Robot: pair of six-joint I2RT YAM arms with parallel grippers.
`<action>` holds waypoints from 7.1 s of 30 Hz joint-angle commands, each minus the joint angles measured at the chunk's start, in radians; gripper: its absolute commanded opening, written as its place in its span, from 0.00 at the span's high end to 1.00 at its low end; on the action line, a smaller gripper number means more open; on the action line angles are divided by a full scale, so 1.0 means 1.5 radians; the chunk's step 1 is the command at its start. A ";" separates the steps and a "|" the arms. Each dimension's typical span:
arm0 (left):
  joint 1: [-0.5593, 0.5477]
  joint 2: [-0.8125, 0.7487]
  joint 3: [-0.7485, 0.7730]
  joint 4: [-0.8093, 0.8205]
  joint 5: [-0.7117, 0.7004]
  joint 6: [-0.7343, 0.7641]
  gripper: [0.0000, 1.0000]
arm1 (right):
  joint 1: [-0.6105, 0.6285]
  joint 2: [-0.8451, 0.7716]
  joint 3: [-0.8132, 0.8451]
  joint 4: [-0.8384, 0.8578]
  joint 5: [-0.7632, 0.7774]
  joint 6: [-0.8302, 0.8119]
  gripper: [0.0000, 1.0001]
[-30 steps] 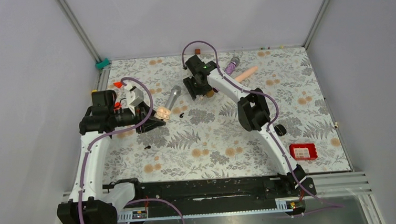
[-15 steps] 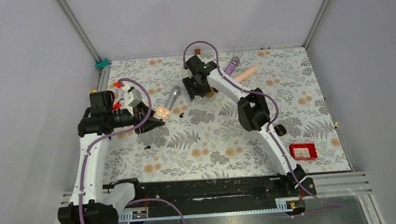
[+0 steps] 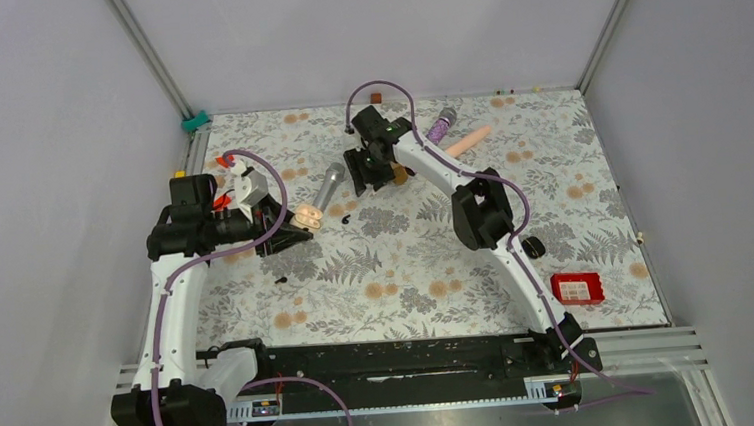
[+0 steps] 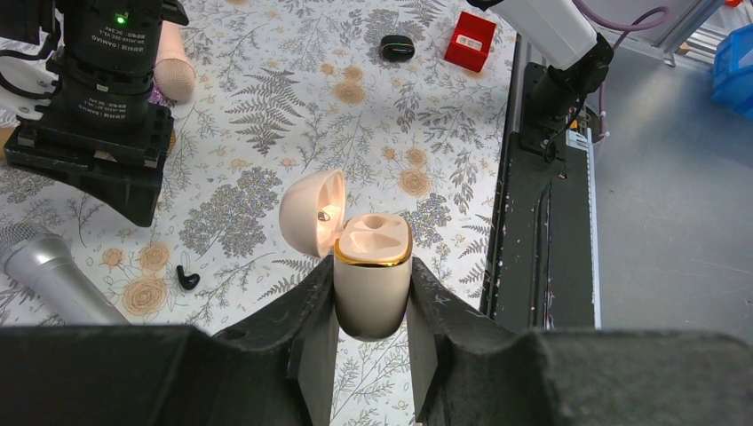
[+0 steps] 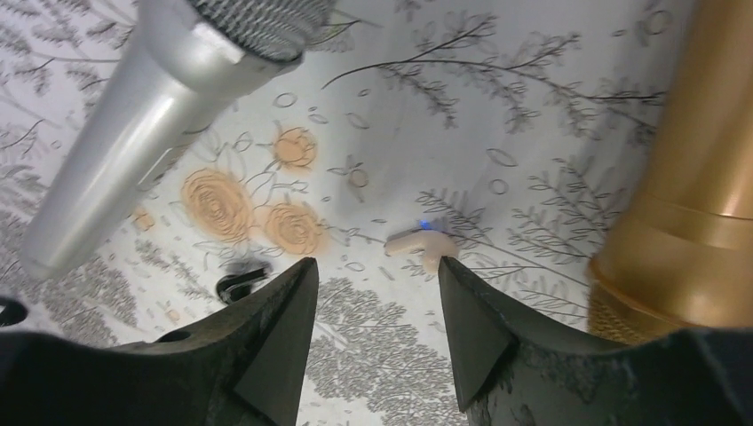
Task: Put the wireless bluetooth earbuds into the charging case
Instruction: Pick up the earbud from the center of the board, then place the earbud at the center of the board, then pick up the earbud from the center of the board.
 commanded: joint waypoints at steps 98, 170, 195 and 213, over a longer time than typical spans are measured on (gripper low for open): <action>0.029 0.141 0.106 -0.307 0.104 0.315 1.00 | 0.032 -0.347 -0.436 0.159 0.238 0.076 0.85; -0.102 -0.165 -0.122 0.354 -0.237 -0.261 1.00 | -0.062 -0.306 -0.549 0.101 -0.169 -0.237 0.30; -0.080 -0.163 -0.120 0.349 -0.198 -0.266 1.00 | -0.072 -0.279 -0.551 0.081 -0.277 -0.217 0.52; -0.071 -0.165 -0.118 0.342 -0.186 -0.265 1.00 | -0.073 -0.311 -0.615 0.142 -0.209 -0.151 0.57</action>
